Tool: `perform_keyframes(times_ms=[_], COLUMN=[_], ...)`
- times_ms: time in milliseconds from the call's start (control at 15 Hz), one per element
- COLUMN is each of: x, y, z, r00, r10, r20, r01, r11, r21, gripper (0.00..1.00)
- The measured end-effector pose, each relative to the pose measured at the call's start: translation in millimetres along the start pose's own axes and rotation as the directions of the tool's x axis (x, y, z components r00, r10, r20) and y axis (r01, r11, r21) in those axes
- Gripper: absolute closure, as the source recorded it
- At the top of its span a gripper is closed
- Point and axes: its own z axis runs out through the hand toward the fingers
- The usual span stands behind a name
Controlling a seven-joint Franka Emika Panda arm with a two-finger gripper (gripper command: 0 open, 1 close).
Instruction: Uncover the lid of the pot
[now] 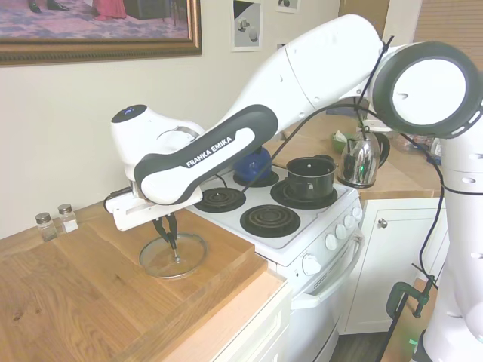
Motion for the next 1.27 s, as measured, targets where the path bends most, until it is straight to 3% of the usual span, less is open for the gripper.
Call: perform_keyframes(times_ms=[667, 1267], x=[2, 7], y=[-5, -10], z=[10, -11], r00=[1.0, 0.999], r10=[0.014, 0.035], r20=[0.007, 0.032], r01=[-0.014, -0.035], r11=[1.0, 0.999], r21=[-0.023, 0.01], gripper=[0.0, 0.0])
